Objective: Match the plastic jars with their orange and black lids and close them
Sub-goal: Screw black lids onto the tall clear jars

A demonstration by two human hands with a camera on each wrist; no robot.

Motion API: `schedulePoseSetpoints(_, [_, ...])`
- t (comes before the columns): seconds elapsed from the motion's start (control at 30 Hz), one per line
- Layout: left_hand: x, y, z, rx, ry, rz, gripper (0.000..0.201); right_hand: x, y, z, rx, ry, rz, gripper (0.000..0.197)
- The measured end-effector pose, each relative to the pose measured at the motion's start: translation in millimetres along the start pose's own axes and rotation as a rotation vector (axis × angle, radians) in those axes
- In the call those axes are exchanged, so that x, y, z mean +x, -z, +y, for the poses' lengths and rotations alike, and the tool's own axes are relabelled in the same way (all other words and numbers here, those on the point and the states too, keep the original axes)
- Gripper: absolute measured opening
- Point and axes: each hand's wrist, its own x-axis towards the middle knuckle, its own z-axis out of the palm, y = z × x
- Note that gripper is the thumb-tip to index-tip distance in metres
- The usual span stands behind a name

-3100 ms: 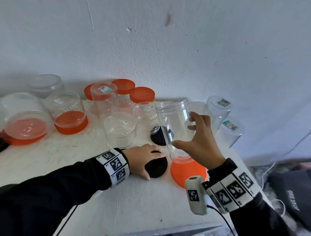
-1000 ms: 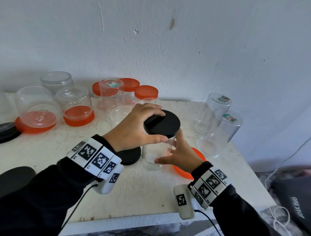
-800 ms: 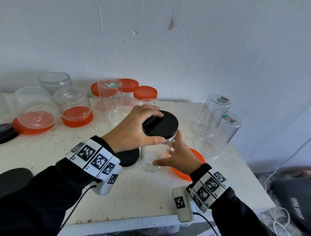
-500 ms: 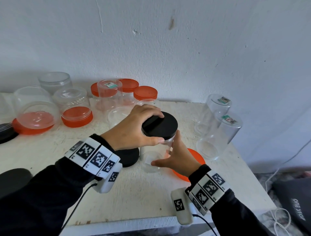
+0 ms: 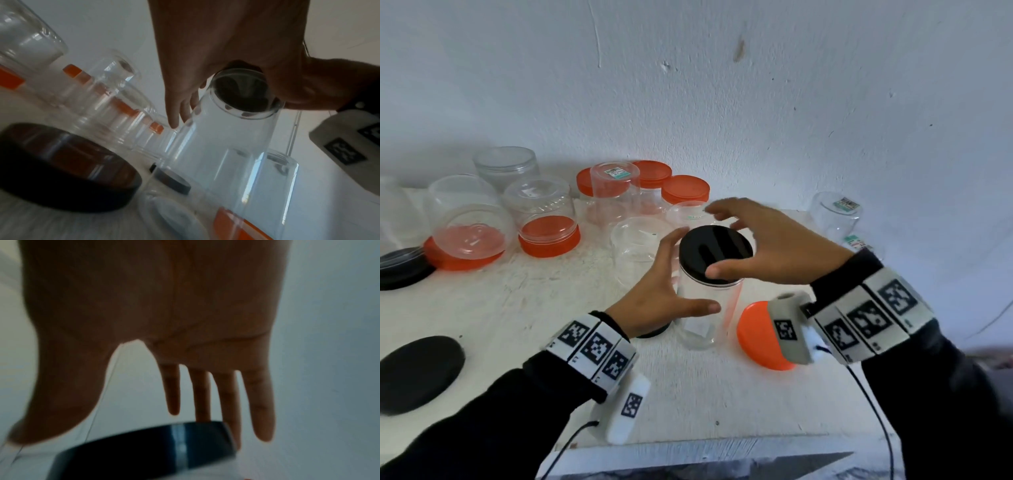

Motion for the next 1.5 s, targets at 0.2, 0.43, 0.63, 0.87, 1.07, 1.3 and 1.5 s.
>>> schedulePoseSetpoints(0.2, [5,-8,-5,-0.046,0.025,0.075,0.088,22,3,-17,-0.380,0.031,-0.295,0.080])
schedulePoseSetpoints(0.43, [6,-6,-7,-0.043,0.041,0.065,0.088,29,11,-23,-0.344,0.015,-0.353,0.078])
schedulePoseSetpoints(0.63, [4,-1,-8,-0.063,0.049,0.013,0.089,28,18,-23,-0.253,0.049,-0.415,0.072])
schedulePoseSetpoints(0.87, [3,1,-7,-0.070,0.024,-0.018,0.082,29,19,-22,-0.288,0.056,-0.464,0.073])
schedulePoseSetpoints(1.07, [3,2,-7,-0.088,0.014,-0.036,0.080,30,20,-25,-0.284,0.056,-0.474,0.073])
schedulePoseSetpoints(1.3, [4,4,-4,-0.077,0.024,-0.035,0.069,31,16,-25,-0.290,0.056,-0.498,0.073])
schedulePoseSetpoints(1.5, [4,1,-5,-0.080,0.027,-0.007,0.077,30,12,-26,-0.346,0.042,-0.400,0.067])
